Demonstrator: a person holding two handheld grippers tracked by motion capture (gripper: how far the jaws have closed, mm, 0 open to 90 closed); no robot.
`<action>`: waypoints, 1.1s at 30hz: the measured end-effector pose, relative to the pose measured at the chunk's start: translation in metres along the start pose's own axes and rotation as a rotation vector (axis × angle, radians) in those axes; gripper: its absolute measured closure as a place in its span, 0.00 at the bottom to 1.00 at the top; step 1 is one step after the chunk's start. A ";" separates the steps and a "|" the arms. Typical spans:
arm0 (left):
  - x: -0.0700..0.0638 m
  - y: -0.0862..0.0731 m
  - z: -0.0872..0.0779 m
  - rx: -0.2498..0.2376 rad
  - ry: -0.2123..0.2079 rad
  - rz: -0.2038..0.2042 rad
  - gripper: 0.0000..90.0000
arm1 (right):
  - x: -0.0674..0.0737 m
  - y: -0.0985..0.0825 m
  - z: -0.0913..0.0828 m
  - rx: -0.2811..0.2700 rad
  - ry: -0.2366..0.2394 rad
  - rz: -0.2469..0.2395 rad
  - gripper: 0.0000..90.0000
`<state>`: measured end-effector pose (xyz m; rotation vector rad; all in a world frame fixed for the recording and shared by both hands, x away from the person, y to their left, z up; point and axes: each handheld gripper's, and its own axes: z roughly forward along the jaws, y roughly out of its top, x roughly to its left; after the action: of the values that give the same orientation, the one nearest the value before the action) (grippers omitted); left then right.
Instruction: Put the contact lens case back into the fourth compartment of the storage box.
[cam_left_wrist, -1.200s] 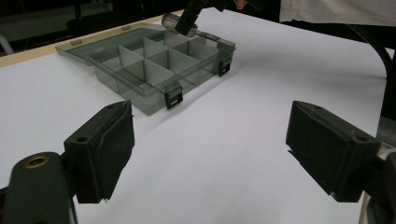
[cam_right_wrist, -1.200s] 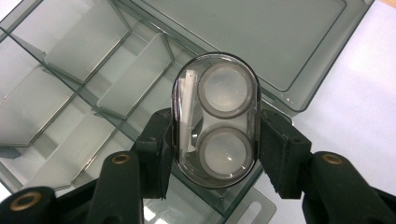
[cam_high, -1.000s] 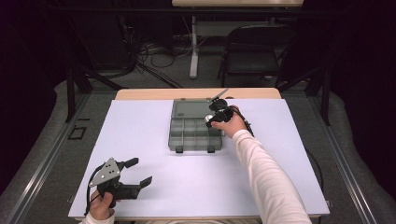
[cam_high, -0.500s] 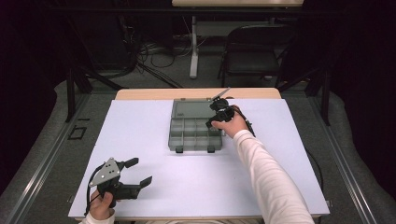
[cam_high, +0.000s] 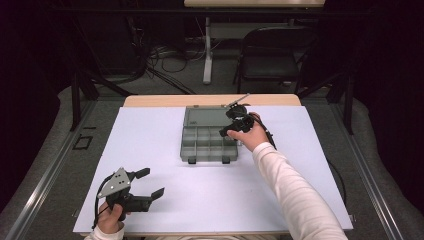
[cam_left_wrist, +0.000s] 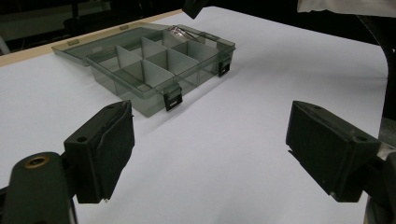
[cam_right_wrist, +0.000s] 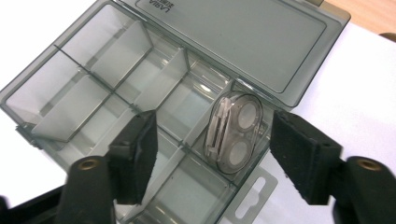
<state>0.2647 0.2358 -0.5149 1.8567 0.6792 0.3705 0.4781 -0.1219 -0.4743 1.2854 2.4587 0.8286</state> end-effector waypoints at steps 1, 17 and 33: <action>0.000 0.000 0.000 0.001 -0.002 0.003 0.18 | 0.002 -0.001 -0.005 -0.016 0.006 0.003 0.35; -0.001 0.000 -0.001 0.001 0.009 0.001 0.18 | 0.003 0.000 -0.025 -0.131 0.005 0.023 0.28; -0.001 0.000 -0.002 -0.002 0.004 0.001 0.18 | 0.013 -0.006 -0.029 -0.244 0.006 0.009 0.27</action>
<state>0.2629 0.2365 -0.5145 1.8548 0.6810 0.3757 0.4538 -0.1249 -0.4541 1.2072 2.2712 1.0968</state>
